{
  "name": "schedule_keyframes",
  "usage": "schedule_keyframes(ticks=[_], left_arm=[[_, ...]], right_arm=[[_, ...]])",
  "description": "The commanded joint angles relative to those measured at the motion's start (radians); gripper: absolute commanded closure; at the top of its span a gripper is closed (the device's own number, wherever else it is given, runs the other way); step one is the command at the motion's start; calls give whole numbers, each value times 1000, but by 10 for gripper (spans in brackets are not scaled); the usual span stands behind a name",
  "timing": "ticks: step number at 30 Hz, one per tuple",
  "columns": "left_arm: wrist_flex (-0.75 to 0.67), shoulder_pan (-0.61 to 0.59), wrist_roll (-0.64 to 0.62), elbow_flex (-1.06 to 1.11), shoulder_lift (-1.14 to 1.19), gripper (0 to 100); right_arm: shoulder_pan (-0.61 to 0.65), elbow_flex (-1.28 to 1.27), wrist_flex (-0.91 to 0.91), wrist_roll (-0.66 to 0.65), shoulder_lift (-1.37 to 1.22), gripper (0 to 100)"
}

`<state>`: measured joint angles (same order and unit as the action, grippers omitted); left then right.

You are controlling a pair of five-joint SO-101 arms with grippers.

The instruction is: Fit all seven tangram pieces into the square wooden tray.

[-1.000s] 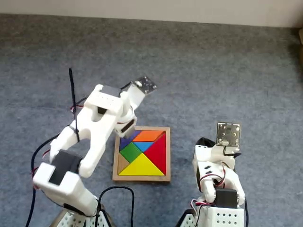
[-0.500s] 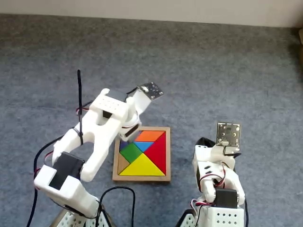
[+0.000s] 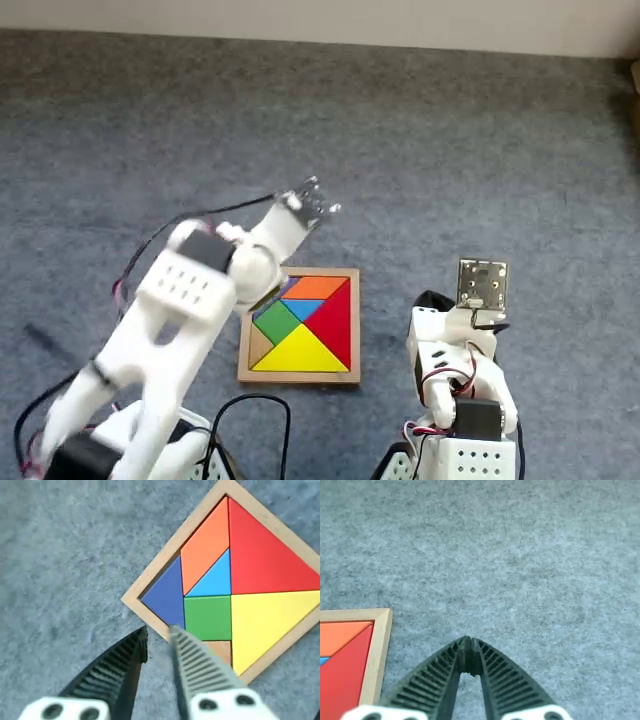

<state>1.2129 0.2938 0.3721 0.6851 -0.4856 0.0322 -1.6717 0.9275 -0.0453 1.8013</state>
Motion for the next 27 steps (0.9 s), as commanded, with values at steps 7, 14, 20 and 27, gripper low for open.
schedule_keyframes(ticks=[7,14,20,27], left_arm=[[-94,-275,-141,292,-512,995],[-94,-348,-144,490,-789,995],[-94,-351,-219,653,-1006,994],[-87,-351,-249,805,-1283,993]], right_arm=[[-12,-94,-18,9,2,993],[-10,-94,-18,9,2,993],[-10,-94,-18,9,2,993],[-8,-94,-18,9,2,993]])
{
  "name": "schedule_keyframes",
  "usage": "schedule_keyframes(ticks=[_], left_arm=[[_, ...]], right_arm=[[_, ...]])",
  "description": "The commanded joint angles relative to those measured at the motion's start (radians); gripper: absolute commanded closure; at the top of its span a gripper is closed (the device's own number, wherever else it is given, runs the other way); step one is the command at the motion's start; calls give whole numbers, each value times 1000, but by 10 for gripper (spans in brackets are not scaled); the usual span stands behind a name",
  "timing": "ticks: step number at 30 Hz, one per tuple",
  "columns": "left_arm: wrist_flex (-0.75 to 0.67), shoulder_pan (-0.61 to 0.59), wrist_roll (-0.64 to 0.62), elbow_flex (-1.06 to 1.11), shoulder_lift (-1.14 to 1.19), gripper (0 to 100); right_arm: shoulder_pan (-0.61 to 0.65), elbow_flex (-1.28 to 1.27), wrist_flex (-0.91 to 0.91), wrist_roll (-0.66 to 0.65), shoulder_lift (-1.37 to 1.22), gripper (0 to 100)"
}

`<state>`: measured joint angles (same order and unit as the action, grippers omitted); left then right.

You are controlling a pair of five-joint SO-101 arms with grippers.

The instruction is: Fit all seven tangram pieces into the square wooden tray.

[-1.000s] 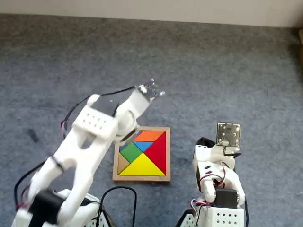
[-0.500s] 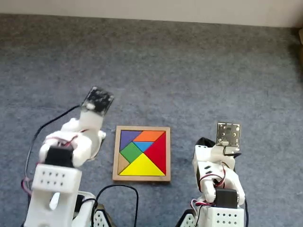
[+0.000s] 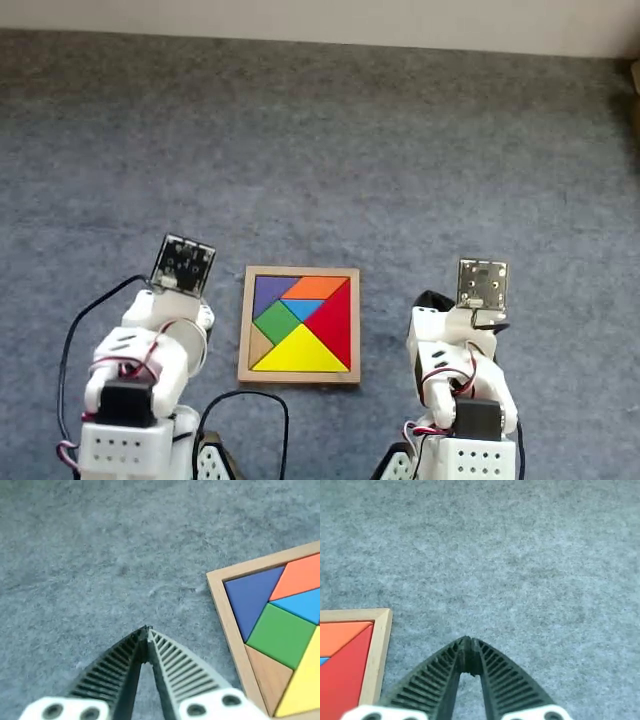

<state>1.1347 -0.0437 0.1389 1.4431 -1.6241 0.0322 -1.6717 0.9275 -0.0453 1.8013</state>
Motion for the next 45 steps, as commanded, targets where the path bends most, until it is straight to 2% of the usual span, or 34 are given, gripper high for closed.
schedule_keyframes(ticks=[1,10,18,24,27,45], left_arm=[[-8,-13,-17,70,-186,993],[-6,-74,-18,119,-191,993],[-5,-94,-12,254,-188,993],[158,-94,-12,252,-188,993],[192,-94,-12,252,-189,993],[192,-93,-12,252,-189,993]], right_arm=[[-8,-94,-18,9,2,993],[-8,-94,-18,9,-1,993],[-8,-94,-13,6,-7,993],[-8,-94,216,3,1,993],[-8,-94,283,3,2,993],[-13,-94,283,3,2,993]])
